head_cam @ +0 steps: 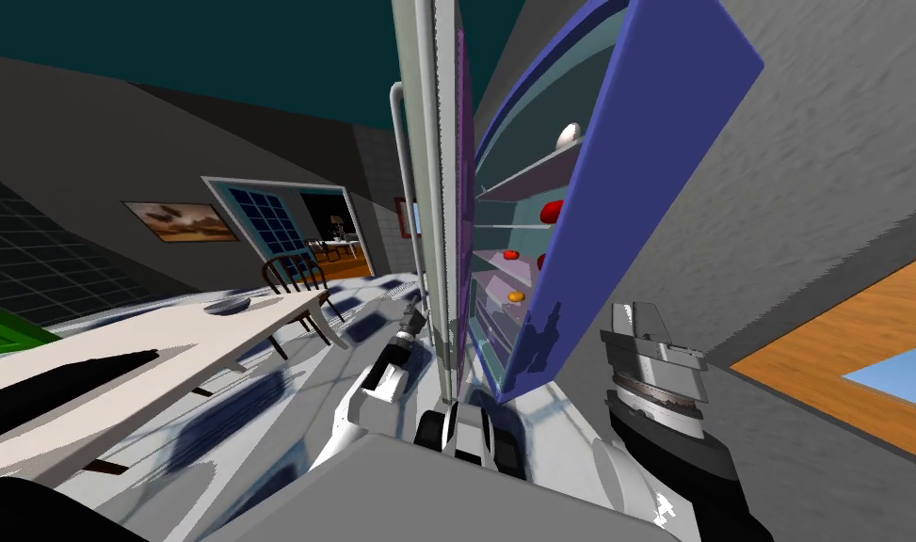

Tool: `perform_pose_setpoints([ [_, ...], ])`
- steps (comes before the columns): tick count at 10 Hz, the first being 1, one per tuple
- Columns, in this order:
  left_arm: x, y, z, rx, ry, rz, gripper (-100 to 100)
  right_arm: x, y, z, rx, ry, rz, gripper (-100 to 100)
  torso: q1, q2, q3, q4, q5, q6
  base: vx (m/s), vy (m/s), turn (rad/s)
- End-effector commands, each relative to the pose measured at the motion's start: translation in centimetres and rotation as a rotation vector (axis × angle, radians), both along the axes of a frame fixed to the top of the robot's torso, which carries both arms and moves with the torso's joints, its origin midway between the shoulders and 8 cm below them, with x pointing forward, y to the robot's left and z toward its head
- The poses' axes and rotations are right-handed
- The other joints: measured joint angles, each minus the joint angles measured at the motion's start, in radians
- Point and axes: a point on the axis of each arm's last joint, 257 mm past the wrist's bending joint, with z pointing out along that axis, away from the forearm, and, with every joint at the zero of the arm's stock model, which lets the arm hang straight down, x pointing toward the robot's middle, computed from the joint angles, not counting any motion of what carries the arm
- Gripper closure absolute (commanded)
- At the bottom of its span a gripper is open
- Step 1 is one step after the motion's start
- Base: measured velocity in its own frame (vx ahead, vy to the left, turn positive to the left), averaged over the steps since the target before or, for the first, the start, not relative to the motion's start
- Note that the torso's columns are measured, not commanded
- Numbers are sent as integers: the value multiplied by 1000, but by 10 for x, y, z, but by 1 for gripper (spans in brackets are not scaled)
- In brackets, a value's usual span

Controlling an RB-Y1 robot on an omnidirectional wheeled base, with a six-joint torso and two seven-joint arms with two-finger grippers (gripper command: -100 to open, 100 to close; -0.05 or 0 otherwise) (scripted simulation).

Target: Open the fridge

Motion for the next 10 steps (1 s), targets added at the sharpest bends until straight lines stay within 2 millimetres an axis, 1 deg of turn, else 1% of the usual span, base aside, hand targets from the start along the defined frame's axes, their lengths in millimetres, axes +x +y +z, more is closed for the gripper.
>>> perform_pose_setpoints([
  [1,1,-1,8,-4,2,-5,-100,0,0,0,0,0,0,0,-4,0,0,0,-1,-2,64,25,14],
  [2,1,0,12,-5,2,-5,-100,0,0,0,0,0,0,0,-6,1,0,0,-2,-2,111,-1,39],
  [3,0,1,8,-3,4,-2,-100,0,0,0,0,0,0,0,-7,0,0,1,-2,1,29,0,47],
  [4,0,-1,2,-3,2,-4,100,0,0,0,0,0,0,0,-6,0,0,1,-1,3,-65,1,-67],
  [5,0,0,5,-3,5,-3,100,0,0,0,0,0,0,0,-4,4,2,1,0,1,-42,-4,-32],
  [6,-3,-8,7,-4,2,-32,100,0,0,0,0,0,0,0,-1,5,4,2,-1,-3,1,184,-132],
  [7,-3,-8,7,-4,2,-32,100,0,0,0,0,0,0,0,10,6,4,5,0,-2,44,256,-111],
  [8,-4,-11,8,-4,1,-45,100,0,0,0,0,0,0,0,9,3,2,6,1,-2,69,266,-102],
  [10,-6,-19,11,-5,-1,-73,100,0,0,0,0,0,0,0,2,0,-1,6,-2,-5,39,327,-120],
])
